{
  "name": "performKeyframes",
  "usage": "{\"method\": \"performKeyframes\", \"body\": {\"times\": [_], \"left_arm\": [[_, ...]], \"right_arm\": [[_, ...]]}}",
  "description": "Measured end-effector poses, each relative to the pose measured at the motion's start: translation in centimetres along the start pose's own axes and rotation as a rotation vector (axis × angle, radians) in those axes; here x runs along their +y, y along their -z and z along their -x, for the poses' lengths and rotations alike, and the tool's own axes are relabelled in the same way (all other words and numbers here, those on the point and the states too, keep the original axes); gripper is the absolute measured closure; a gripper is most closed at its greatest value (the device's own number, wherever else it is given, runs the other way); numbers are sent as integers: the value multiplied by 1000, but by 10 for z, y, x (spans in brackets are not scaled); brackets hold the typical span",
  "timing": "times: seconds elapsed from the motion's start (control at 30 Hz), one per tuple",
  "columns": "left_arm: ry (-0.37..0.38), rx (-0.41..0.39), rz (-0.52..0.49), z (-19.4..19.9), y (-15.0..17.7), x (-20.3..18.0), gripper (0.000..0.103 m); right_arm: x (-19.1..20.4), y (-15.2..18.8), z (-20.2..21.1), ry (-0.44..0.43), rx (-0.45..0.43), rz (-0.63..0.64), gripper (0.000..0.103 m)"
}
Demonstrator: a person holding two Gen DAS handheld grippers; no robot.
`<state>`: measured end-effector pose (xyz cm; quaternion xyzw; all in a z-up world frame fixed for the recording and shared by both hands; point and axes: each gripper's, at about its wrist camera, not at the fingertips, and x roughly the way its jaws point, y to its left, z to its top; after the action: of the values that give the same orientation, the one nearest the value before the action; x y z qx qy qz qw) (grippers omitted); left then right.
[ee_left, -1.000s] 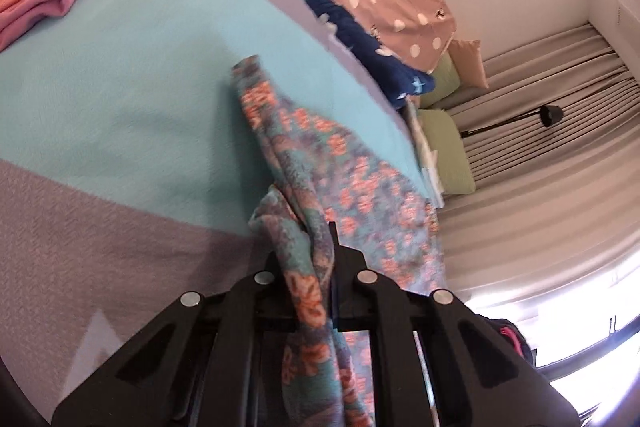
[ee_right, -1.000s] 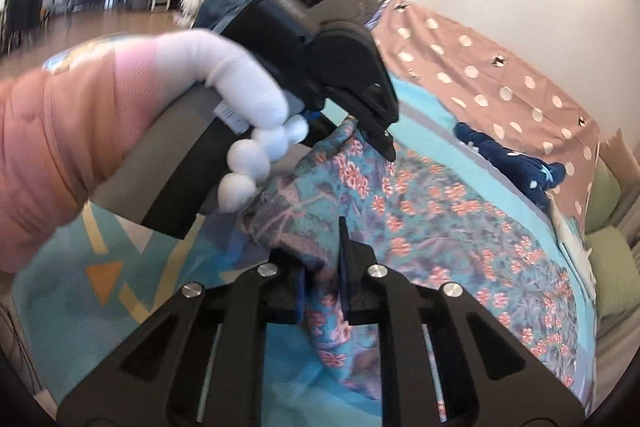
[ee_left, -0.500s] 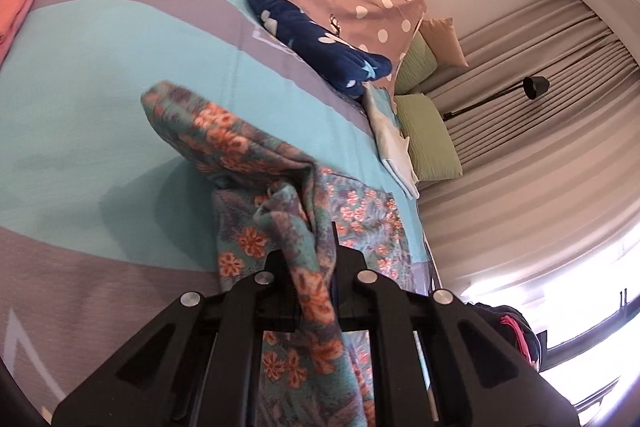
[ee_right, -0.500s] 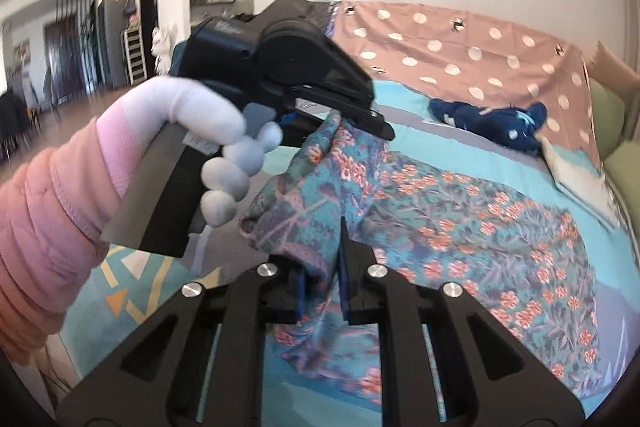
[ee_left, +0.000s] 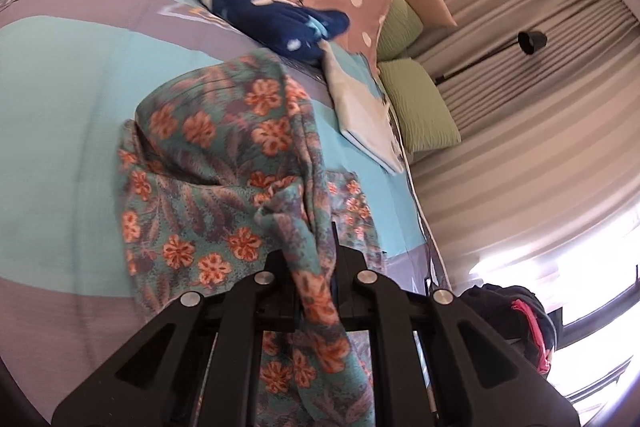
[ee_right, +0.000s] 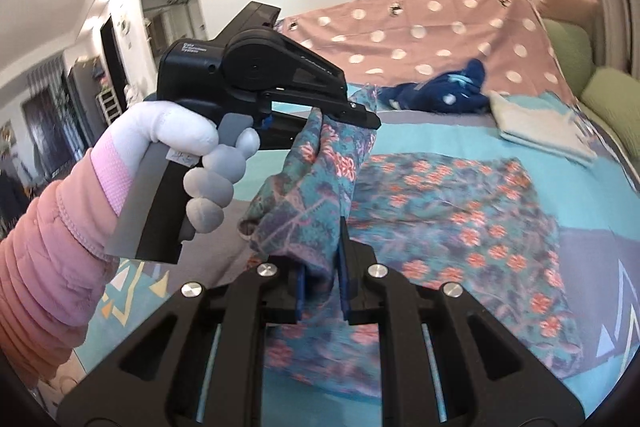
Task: Fold small clothes
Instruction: 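Lift the shirt's edge with the left tool while the right tool grips beside it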
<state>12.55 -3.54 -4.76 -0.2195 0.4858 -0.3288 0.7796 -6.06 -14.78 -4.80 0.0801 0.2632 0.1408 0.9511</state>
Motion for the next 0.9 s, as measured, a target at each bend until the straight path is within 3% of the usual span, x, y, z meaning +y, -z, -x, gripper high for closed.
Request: {"method": "performKeyframes", "body": {"times": [0.37,0.7,0.9], "left_arm": [[-23,97,-100,-82,4,-68,94],[-152,177,-160,-151,5,-95,93],[-196,202,-183,-169,7,-102,93]], "right_arm": [[-84,14,25,47,-8,-162,90],[-149,36,26,12,43,-372,90],[-162,43,30,-20,55,-424,90]]}}
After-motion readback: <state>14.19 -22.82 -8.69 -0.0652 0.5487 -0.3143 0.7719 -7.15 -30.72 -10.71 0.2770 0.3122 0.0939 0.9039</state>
